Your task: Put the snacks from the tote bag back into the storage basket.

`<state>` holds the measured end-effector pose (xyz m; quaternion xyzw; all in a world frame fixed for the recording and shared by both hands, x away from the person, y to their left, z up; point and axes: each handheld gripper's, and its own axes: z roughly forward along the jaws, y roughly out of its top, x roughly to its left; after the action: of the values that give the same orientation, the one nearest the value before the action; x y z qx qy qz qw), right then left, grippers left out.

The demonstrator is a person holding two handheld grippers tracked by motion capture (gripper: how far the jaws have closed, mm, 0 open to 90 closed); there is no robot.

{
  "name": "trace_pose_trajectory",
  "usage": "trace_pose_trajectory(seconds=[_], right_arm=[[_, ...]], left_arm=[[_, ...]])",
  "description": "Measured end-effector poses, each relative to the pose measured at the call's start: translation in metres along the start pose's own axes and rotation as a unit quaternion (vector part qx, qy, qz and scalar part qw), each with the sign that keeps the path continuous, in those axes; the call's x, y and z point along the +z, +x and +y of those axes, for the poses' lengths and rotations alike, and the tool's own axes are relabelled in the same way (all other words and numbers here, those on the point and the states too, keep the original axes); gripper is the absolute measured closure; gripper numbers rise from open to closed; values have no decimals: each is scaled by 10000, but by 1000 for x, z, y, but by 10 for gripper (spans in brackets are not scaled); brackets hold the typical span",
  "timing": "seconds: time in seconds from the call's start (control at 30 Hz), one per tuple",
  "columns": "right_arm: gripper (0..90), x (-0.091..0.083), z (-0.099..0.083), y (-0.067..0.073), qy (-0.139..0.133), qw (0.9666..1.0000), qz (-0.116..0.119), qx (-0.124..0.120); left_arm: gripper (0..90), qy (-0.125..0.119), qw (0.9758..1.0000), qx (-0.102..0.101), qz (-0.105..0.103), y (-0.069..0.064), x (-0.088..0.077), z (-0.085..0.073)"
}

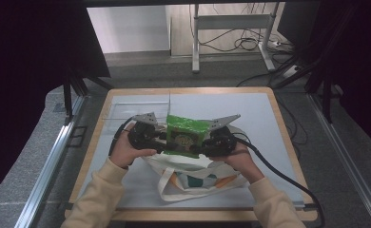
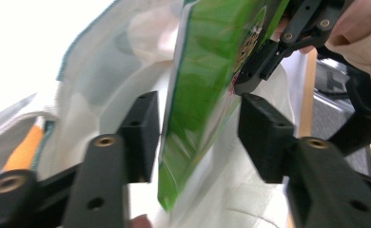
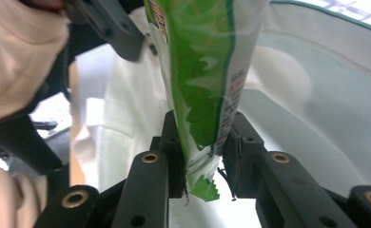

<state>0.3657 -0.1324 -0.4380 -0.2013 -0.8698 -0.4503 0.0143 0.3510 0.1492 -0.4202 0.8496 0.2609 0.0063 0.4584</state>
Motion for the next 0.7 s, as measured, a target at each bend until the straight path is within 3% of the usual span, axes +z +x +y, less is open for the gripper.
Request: trace_pose_trajectory(seconds=[0.13,0.27,0.5,0.7], right_arm=[[718,-3,0,-2,105,9997,-202,-80],[718,-8,2,-2,225,9985,-458,-176],[718,-3,0,-1,615,9954,-622,-390],[719,5,-4,1,1004,9905,-669,-659]], left_arm=[[399,-107,9997,33,233,2,-8,0],[390,-178,9993,79,320,1,-13,0],[397,-221,9987,270,359,0,-16,0],[389,-150,9984,431,332,1,-15,-2]])
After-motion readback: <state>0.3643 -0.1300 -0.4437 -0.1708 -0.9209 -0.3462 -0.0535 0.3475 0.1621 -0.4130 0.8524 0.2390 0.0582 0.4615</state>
